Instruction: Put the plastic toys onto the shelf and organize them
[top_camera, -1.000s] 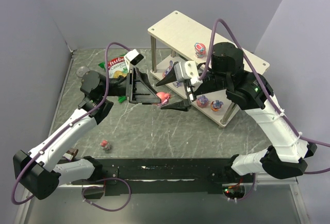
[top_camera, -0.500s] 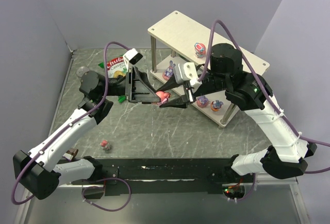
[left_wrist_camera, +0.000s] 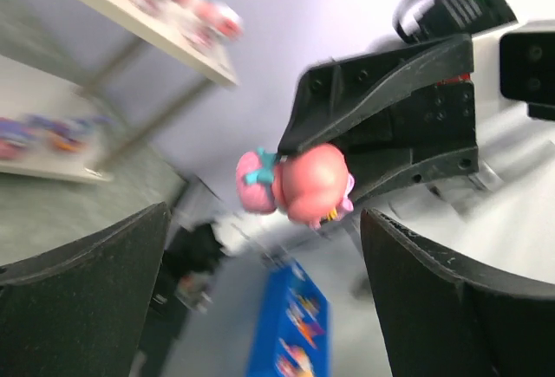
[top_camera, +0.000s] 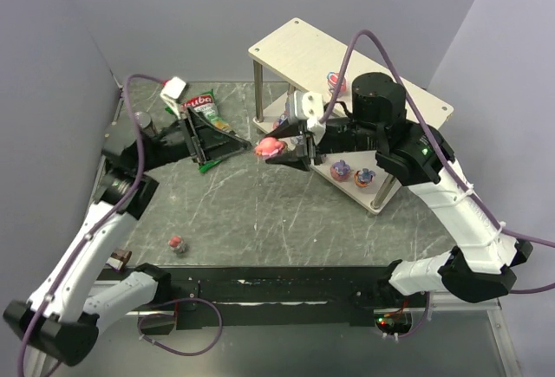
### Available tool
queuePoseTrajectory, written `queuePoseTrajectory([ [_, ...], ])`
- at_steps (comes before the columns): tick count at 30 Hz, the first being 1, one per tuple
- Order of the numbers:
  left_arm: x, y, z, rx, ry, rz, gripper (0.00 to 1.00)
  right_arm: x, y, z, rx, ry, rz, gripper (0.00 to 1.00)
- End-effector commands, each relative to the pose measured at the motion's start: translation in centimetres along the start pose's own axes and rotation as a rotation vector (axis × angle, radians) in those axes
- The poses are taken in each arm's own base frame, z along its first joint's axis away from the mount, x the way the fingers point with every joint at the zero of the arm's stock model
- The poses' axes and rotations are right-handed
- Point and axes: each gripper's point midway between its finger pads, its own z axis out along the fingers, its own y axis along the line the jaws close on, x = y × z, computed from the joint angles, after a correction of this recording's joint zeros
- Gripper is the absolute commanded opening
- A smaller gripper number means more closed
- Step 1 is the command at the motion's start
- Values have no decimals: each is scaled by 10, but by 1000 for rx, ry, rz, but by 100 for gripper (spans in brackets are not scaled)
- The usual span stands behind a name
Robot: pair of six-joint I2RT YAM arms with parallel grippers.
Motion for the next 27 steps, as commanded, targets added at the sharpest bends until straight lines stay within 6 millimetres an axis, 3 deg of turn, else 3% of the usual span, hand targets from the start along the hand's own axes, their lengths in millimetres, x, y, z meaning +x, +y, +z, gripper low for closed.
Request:
queuePoseTrajectory([
  [1, -33, 43, -33, -330, -247, 149, 96, -9, -51, -24, 282, -24, 18, 0],
  [3, -40, 59, -44, -410, -319, 174, 96, -6, -71, -30, 365, -33, 77, 0],
  [6, -39, 67, -52, -441, -352, 196, 96, -2, -108, -38, 509, -50, 146, 0],
  [10, -32, 84, -53, -468, -337, 159, 96, 14, -159, -42, 673, -38, 210, 1],
  [12, -29, 93, -52, -480, -324, 139, 96, 13, -182, -50, 754, -40, 213, 1],
  [13, -28, 96, -52, -485, -323, 129, 96, 26, -193, -43, 765, -15, 229, 1],
  [14, -26, 100, -52, -491, -319, 123, 96, 19, -202, -47, 791, -30, 218, 1],
  [16, -25, 103, -52, -498, -314, 119, 96, 30, -222, -46, 846, -13, 229, 1],
  [22, -21, 113, -53, -517, -306, 111, 96, 54, -256, -47, 911, 9, 241, 1],
  [27, -22, 119, -53, -533, -298, 121, 96, 68, -270, -40, 901, 19, 253, 2],
])
